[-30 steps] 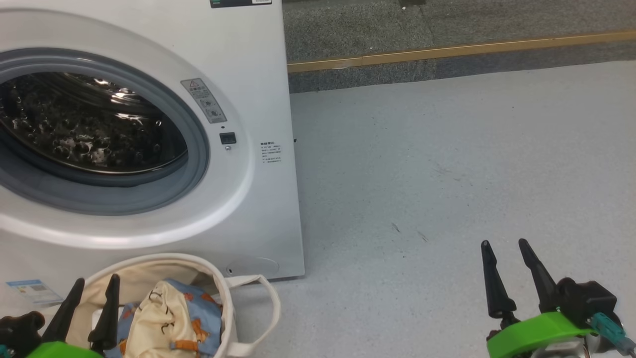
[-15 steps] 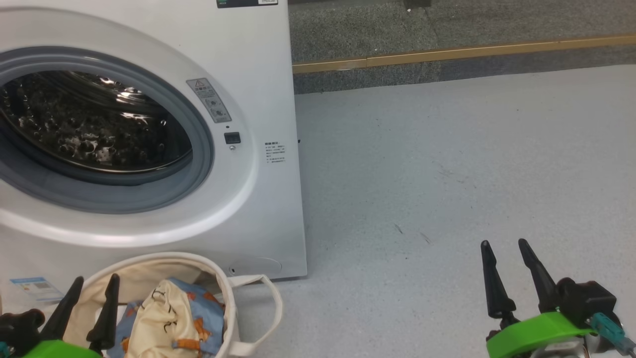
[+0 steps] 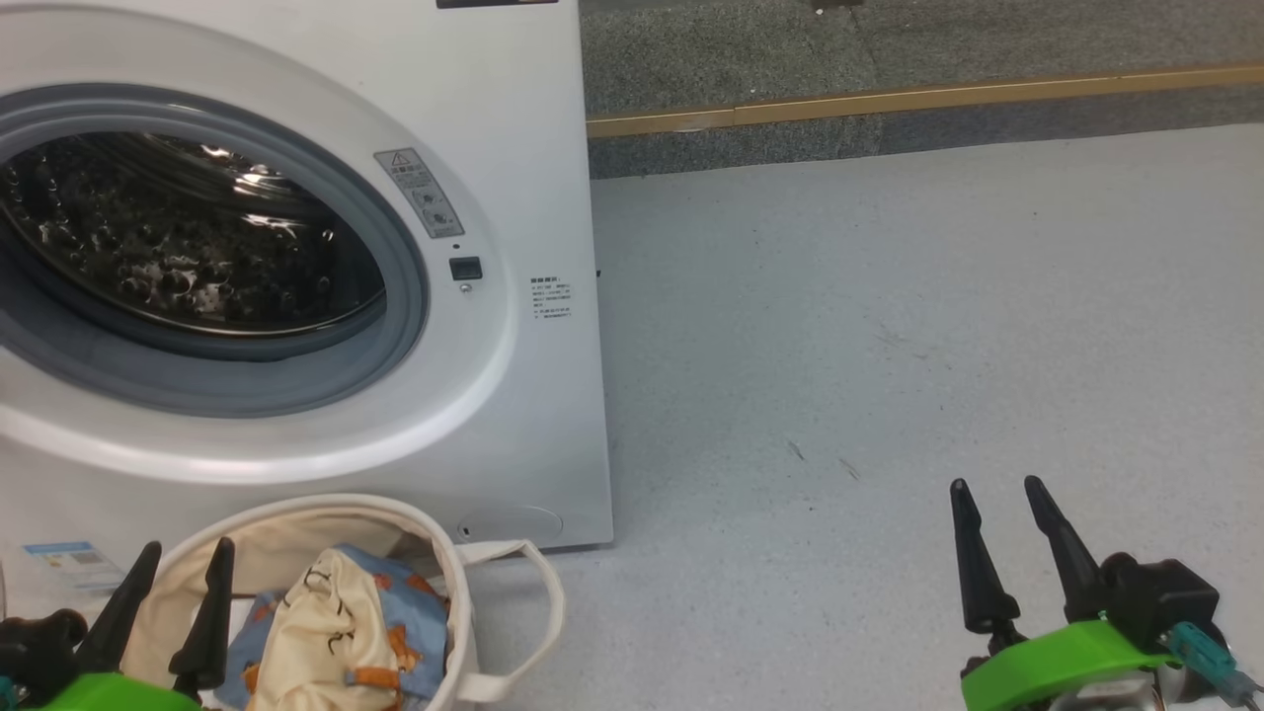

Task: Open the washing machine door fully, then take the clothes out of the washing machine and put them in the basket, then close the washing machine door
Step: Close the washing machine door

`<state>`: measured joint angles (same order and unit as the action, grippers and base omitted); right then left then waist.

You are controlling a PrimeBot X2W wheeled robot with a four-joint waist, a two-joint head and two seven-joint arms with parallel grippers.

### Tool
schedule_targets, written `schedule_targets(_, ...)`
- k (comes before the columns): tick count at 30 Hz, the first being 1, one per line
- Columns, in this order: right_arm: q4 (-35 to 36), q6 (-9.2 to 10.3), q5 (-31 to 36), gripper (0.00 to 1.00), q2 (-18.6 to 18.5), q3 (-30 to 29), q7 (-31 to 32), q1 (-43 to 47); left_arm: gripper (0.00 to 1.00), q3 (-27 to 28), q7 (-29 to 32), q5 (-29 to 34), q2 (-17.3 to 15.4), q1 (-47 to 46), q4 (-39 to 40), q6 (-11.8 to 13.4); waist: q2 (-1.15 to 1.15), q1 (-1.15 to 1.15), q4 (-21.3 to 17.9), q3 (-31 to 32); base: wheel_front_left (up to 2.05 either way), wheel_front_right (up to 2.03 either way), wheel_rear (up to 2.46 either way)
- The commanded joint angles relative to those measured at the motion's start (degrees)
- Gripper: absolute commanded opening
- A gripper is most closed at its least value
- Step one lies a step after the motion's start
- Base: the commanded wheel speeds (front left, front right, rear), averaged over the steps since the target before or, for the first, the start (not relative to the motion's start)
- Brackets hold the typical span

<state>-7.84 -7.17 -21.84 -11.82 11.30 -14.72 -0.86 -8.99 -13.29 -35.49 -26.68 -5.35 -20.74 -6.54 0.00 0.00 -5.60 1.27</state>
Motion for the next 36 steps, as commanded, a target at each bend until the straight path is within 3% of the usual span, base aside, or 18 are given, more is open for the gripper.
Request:
schedule_targets(1,1.51,-0.32,0.16,1.00,-0.40,0.99,-0.28,-1.55,1.00,2.52,-0.67,-0.11,-2.68,-3.18,1.67,0.14,0.00,0.00,0.10,-0.01,0.00,0.00,0.00)
schedule_targets(20,1.28,-0.32,0.11,1.00,-0.30,1.17,-0.28,-1.52,1.00,2.39,-0.94,-0.71,-3.40,-3.27,1.56,0.05,0.00,0.00,0.50,0.00,-0.03,0.02,0.02)
schedule_targets(36,1.13,-0.32,-0.13,1.00,-0.18,1.44,-0.28,-1.24,1.00,2.68,-1.16,-1.19,-3.77,-3.43,0.19,0.60,0.00,0.00,0.97,-0.15,-1.69,1.32,0.37)
